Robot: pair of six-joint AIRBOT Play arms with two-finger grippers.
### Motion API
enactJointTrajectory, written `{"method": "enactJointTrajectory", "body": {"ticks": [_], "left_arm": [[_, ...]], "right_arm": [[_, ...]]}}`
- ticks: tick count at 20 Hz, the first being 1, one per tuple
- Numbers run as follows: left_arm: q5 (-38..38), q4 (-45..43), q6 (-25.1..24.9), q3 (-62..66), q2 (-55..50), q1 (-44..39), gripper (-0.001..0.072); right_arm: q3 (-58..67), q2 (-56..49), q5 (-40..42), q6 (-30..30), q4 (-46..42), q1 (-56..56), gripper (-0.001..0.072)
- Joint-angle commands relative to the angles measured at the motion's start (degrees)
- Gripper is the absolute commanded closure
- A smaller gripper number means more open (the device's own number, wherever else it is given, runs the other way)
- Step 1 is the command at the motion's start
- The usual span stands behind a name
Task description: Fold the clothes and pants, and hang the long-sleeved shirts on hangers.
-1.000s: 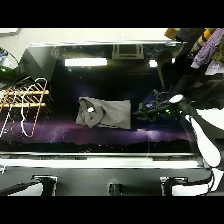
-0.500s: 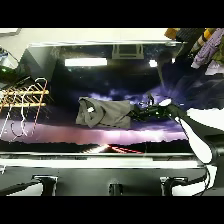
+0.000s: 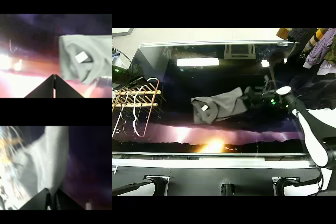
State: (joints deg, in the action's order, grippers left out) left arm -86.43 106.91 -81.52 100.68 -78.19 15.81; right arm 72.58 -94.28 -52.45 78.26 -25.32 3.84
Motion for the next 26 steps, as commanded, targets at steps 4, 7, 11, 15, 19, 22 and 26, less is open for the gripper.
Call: {"method": "enactJointTrajectory", "body": {"ticks": [4, 7, 11, 15, 19, 22, 26], "left_arm": [[-0.1, 0.0, -0.6, 0.0, 0.0, 0.0, 0.0692], [-0.1, 0.0, -0.6, 0.0, 0.0, 0.0, 0.0692], [-0.1, 0.0, -0.5, 0.0, 0.0, 0.0, 0.0692], [-0.2, 0.0, -0.5, 0.0, 0.0, 0.0, 0.0691], [-0.2, 0.0, -0.4, 0.0, 0.0, 0.0, 0.0691], [-0.2, 0.0, -0.4, 0.0, 0.0, 0.0, 0.0692], [-0.3, 0.0, -0.4, 0.0, 0.0, 0.0, 0.0691]], "right_arm": [[14.6, 0.2, -0.5, 11.2, -5.0, -11.2, 0.0671], [19.8, 0.2, -1.3, 13.9, -6.7, -17.6, 0.0671], [25.9, 0.2, -1.4, 18.7, -10.0, -25.7, 0.0672], [31.8, 0.2, -1.6, 25.1, -16.2, -32.2, 0.0672], [35.8, 0.2, -1.9, 33.0, -23.8, -36.6, 0.0672], [36.5, 0.7, -1.4, 41.4, -28.3, -39.0, 0.0672], [36.7, 1.7, -3.1, 46.1, -29.0, -41.6, 0.0672]]}}
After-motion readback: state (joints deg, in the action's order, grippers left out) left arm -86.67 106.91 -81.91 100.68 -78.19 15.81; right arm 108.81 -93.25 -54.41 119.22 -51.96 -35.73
